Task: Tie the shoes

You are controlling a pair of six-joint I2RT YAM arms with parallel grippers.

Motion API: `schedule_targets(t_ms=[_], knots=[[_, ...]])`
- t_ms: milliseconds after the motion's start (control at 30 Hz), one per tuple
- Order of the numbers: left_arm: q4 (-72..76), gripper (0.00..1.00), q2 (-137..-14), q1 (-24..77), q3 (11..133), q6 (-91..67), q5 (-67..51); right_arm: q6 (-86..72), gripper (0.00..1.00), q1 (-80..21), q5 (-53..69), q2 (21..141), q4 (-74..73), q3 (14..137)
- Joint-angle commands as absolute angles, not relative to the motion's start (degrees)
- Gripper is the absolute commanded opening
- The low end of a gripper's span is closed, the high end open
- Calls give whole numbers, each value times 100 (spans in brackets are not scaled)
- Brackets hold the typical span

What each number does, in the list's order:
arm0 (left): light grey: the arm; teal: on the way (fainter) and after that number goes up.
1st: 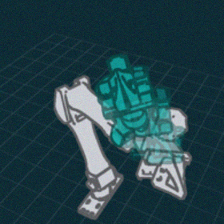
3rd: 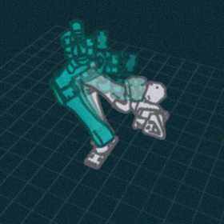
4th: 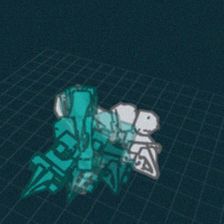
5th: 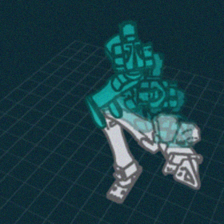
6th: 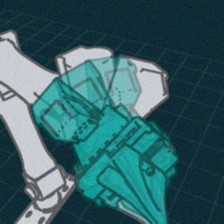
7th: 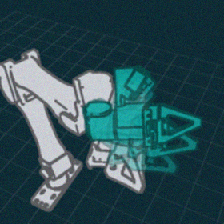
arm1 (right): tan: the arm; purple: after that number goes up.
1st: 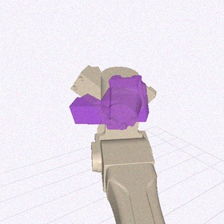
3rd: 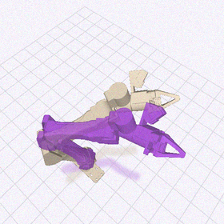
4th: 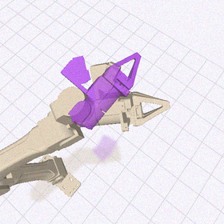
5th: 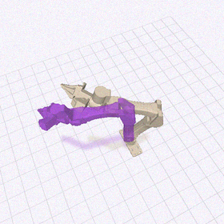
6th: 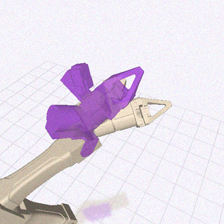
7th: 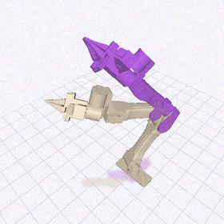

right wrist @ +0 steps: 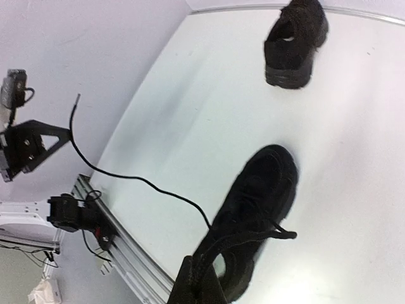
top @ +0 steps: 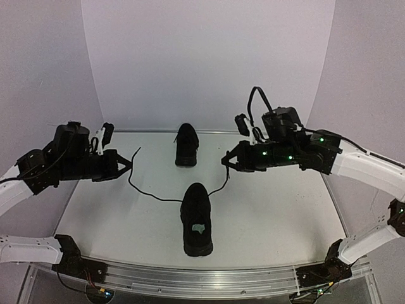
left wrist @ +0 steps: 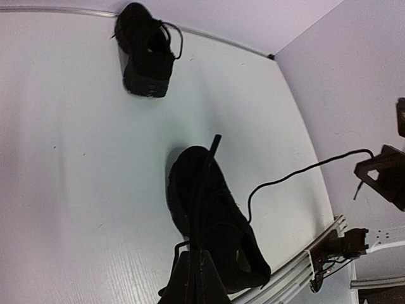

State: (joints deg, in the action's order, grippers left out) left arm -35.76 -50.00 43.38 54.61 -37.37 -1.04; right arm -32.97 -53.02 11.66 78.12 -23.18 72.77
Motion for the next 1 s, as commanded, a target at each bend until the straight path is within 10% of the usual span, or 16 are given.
schedule_targets(t_ms=[0, 433, 700, 967], knots=[[-3260, 0, -4006, 4333, 4781, -3689, -500, -3229, 0, -5376, 1857, 8523, -1738, 7940], [-3083, 0, -2850, 4342, 4241, -3767, -1059, -3160, 0, -6134, 2550, 11565, -1362, 10531], [-3352, 0, -2559, 4336, 4342, -3772, -1062, -3398, 44, -6356, 3094, 12297, -1424, 10898], [-3139, 0, -2694, 4333, 4174, -3796, -1003, -3295, 54, -6295, 2999, 11770, -1703, 10659]])
